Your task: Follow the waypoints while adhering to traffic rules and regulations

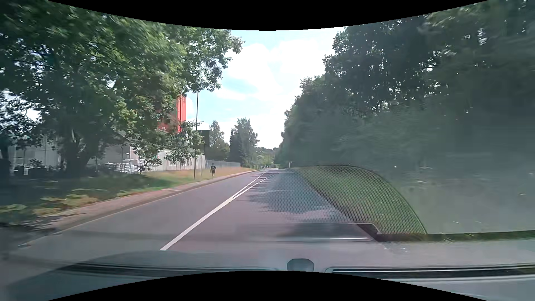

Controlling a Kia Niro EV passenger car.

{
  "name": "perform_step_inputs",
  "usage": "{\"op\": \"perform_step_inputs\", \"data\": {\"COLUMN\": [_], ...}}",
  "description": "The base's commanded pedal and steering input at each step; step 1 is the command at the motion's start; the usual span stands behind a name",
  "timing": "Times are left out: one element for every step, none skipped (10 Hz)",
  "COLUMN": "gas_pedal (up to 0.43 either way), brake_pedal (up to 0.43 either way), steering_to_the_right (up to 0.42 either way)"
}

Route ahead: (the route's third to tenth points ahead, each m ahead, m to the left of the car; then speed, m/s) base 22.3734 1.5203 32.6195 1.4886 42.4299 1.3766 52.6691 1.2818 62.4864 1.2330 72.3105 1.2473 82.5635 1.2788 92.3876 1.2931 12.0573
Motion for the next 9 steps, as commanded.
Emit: {"op": "perform_step_inputs", "data": {"gas_pedal": [0.197,0.197,0.197,0.197,0.189,0.189,0.189,0.177,0.150], "brake_pedal": [0.000,0.000,0.000,0.000,0.000,0.000,0.000,0.000,0.000], "steering_to_the_right": [0.008,0.009,0.009,0.008,0.006,0.005,0.004,0.004,0.004]}}
